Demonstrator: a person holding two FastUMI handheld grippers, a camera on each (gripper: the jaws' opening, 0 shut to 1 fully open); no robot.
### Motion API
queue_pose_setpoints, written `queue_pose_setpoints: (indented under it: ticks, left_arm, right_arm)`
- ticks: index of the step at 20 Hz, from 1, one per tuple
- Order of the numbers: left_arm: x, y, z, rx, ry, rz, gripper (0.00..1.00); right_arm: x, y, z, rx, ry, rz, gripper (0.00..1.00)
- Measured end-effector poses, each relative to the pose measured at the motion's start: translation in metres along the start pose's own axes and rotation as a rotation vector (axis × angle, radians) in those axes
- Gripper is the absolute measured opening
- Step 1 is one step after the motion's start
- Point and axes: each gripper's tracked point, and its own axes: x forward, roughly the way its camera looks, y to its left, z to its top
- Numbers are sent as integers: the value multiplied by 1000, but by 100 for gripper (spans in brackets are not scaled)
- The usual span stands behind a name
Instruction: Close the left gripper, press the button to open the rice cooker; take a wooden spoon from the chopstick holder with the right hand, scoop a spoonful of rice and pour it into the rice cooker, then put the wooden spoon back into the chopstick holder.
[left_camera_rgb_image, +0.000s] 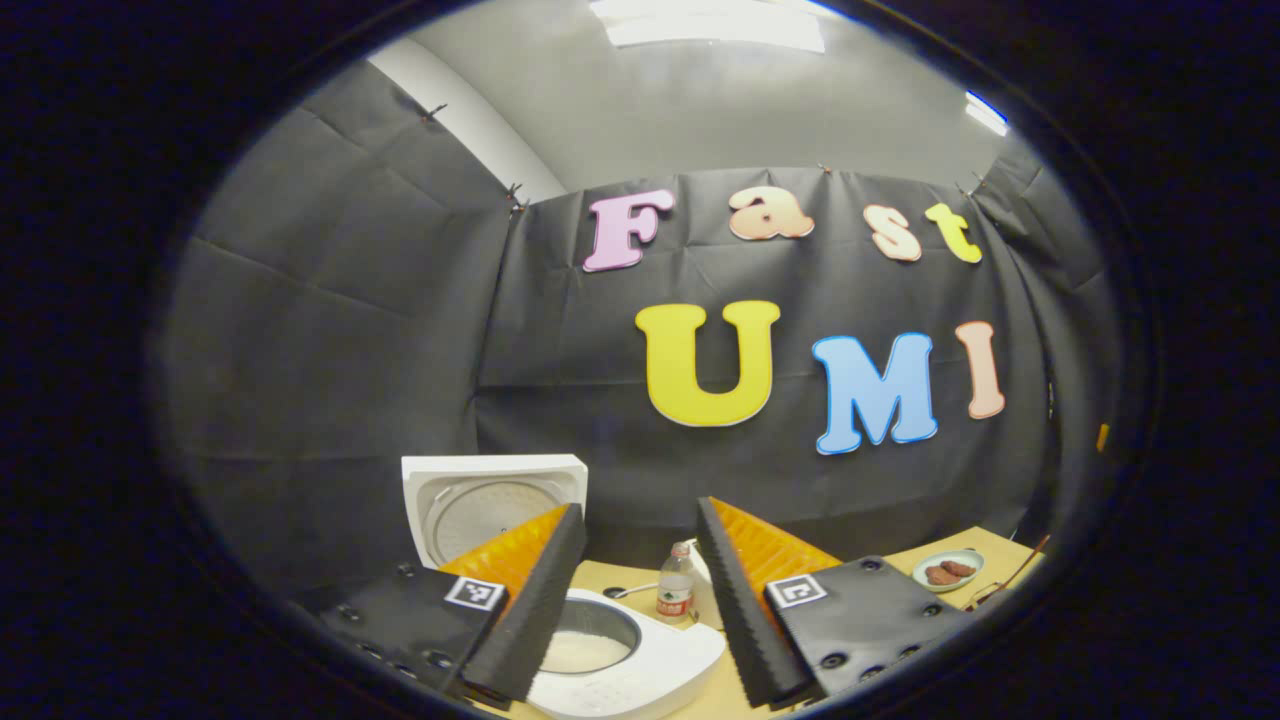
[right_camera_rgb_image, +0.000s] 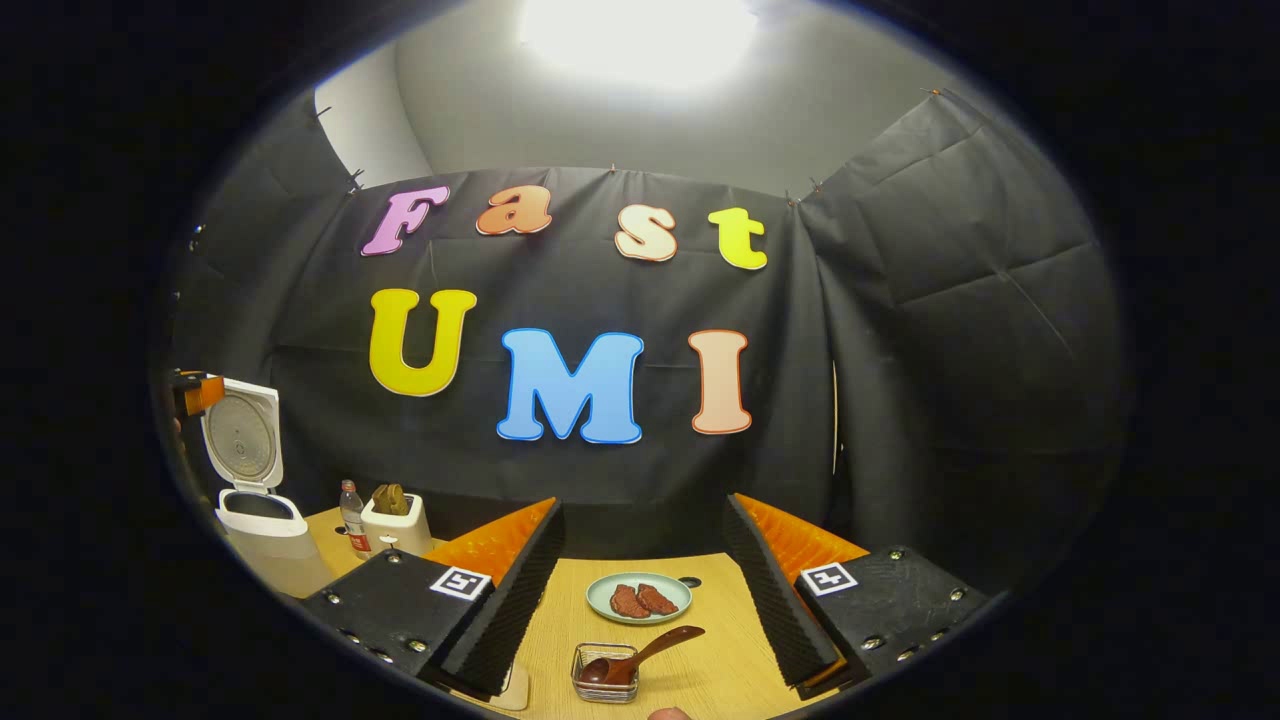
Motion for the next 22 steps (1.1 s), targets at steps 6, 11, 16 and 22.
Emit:
queue_pose_setpoints:
  ticks: [6, 11, 16, 22]
  left_arm:
    - [-41, -46, 40, -23, -57, -54, 98]
    - [-67, -67, 57, -52, -71, -86, 97]
    - [-85, -74, 59, -32, -64, -86, 99]
    - [-96, -76, 55, 12, -41, -82, 99]
  right_arm:
    - [30, -21, -33, 41, 68, -15, 97]
    - [52, -32, -78, 112, 177, -17, 97]
    - [68, -39, -126, 202, 289, -25, 97]
    - [75, -42, -195, 288, 471, -40, 98]
